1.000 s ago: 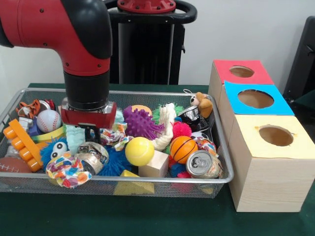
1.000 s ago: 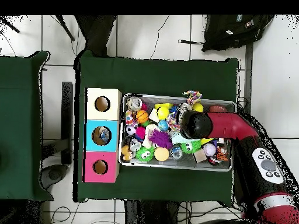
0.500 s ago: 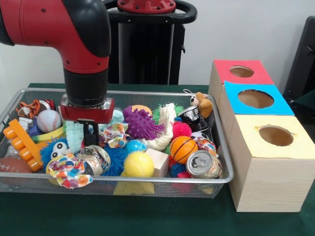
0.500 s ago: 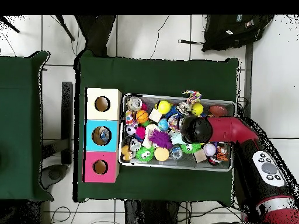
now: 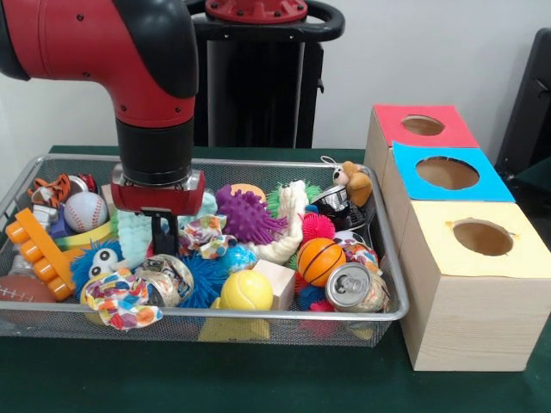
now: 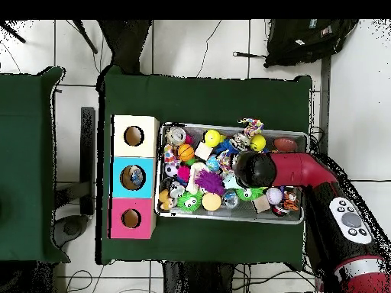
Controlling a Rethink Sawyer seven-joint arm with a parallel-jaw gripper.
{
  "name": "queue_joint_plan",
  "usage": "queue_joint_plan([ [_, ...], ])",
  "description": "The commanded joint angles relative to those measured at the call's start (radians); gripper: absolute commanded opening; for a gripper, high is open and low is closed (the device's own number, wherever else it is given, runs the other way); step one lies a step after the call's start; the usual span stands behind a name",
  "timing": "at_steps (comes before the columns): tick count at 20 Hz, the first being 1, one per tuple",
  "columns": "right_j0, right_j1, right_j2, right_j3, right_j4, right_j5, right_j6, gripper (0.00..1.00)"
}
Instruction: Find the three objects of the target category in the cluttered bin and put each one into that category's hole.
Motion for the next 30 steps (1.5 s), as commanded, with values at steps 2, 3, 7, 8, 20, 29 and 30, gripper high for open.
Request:
queue_joint_plan([
  [2,-0.032,0.030,0.085,0.024,-0.075,0.028,-0.269,0.00],
  [3,-0.034,0.028,0.085,0.027,-0.076,0.030,-0.269,0.00],
  [7,-0.032,0.032,0.079,0.036,-0.083,0.027,-0.253,0.00],
  [8,-0.031,0.035,0.076,0.039,-0.086,0.027,-0.249,0.00],
  [20,-0.001,0.052,0.028,0.097,-0.130,0.026,-0.170,0.00],
  [29,0.051,0.045,-0.020,0.160,-0.138,-0.001,-0.044,0.00],
  [30,0.056,0.046,-0.026,0.164,-0.139,-0.007,-0.036,0.00],
])
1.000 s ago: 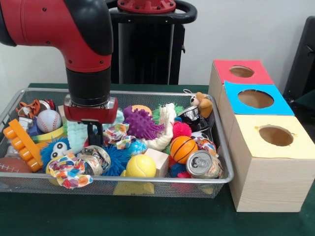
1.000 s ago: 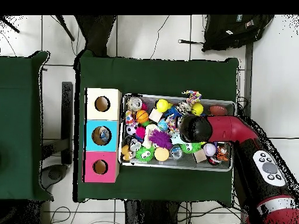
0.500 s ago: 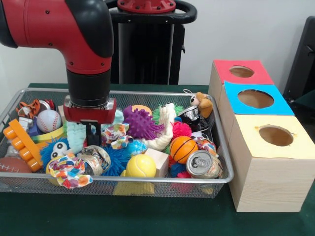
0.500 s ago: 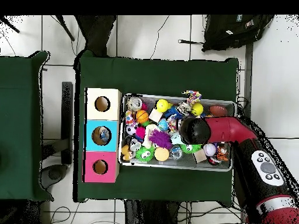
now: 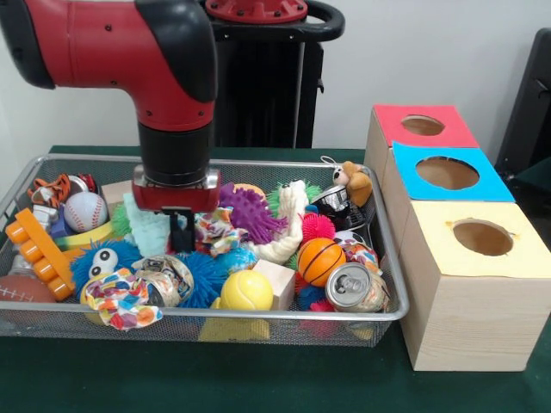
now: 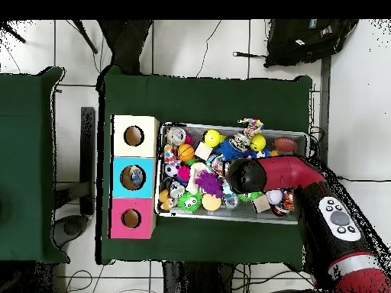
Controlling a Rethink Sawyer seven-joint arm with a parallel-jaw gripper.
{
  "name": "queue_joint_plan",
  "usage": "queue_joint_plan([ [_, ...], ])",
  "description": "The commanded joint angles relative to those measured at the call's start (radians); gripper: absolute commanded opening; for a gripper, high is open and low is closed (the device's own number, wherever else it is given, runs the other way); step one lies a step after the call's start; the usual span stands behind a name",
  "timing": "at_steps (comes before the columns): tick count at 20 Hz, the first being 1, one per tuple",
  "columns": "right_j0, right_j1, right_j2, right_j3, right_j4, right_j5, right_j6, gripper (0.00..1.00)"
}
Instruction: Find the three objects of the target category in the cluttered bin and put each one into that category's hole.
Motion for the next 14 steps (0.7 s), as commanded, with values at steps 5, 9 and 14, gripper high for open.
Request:
queue_joint_plan([
  [5,0.060,0.065,-0.071,0.154,-0.054,-0.036,0.024,0.00],
  [9,0.076,0.084,-0.097,0.187,-0.038,-0.075,0.079,0.00],
  [14,0.094,0.109,-0.134,0.221,-0.023,-0.152,0.140,0.00],
])
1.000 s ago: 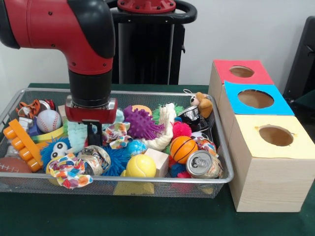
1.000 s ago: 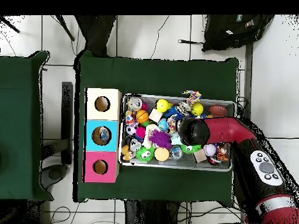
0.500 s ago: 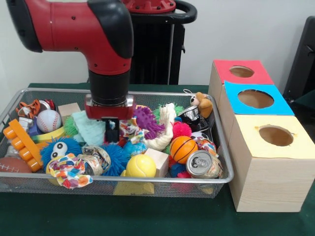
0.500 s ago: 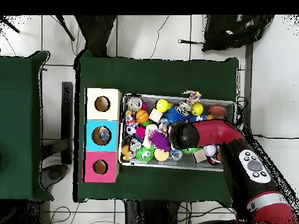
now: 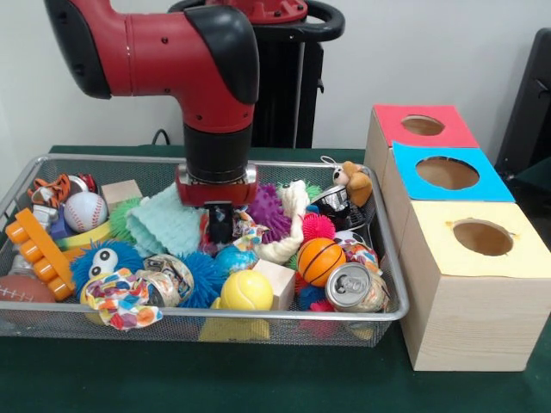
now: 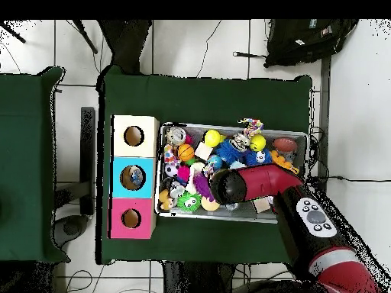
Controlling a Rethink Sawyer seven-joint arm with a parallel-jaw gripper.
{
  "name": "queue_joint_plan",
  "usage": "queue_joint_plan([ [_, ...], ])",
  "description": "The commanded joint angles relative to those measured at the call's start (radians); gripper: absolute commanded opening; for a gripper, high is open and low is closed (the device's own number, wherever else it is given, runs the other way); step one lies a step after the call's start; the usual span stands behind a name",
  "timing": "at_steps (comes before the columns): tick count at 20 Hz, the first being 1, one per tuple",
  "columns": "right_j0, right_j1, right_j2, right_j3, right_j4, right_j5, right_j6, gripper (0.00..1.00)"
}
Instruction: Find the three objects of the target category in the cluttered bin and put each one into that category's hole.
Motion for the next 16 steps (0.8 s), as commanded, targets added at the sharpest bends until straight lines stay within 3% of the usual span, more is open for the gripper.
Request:
queue_joint_plan([
  [1,0.020,0.089,-0.085,0.157,-0.013,-0.084,0.146,0.00],
  [8,0.053,0.071,-0.153,0.243,0.047,-0.150,0.203,0.00],
  [16,-0.011,0.124,-0.176,0.300,0.090,-0.270,0.154,0.00],
])
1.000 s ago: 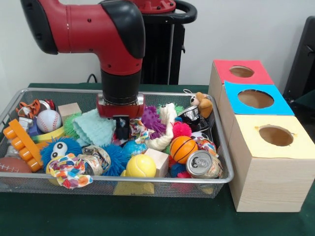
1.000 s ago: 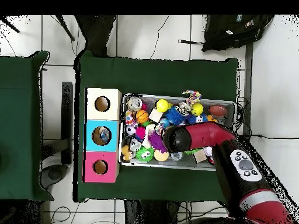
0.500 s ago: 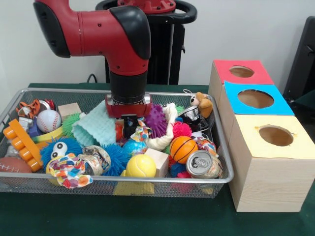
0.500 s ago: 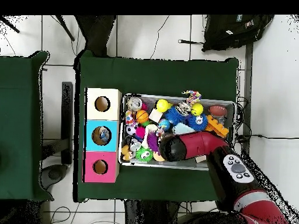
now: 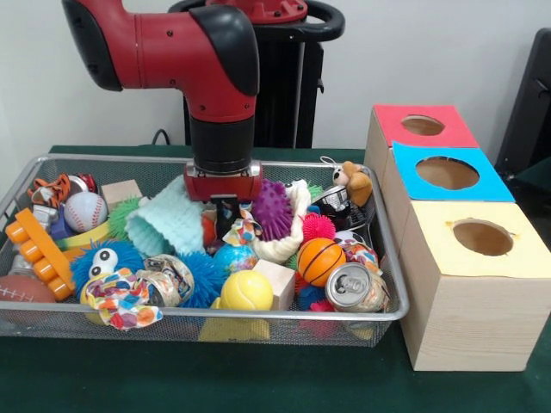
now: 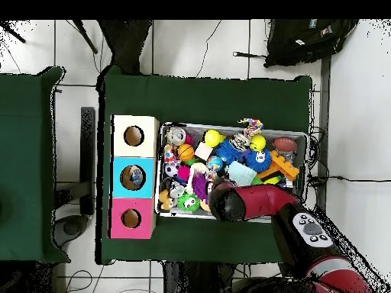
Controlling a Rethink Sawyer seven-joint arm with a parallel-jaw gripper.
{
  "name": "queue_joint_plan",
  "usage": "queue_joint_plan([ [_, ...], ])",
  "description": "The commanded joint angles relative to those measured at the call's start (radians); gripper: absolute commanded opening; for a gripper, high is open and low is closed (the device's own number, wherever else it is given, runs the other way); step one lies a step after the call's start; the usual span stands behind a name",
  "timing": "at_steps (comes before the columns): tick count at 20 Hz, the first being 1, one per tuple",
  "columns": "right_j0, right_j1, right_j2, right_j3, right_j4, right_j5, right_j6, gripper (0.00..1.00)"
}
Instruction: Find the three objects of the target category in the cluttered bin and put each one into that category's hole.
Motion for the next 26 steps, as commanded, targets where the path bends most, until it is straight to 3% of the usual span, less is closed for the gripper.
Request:
queue_joint_plan([
  [1,-0.044,0.118,-0.067,0.199,0.017,0.008,0.146,0.00],
  [4,-0.039,0.118,-0.087,0.214,0.023,-0.026,0.139,0.00],
  [9,-0.027,0.111,-0.058,0.259,0.072,-0.012,0.129,0.00],
  [16,-0.006,0.150,-0.028,0.262,0.118,-0.054,0.129,0.00],
  [21,0.092,0.157,-0.114,0.235,0.132,-0.119,0.174,0.00],
  [26,0.103,0.184,-0.163,0.207,0.129,-0.157,0.143,0.00],
])
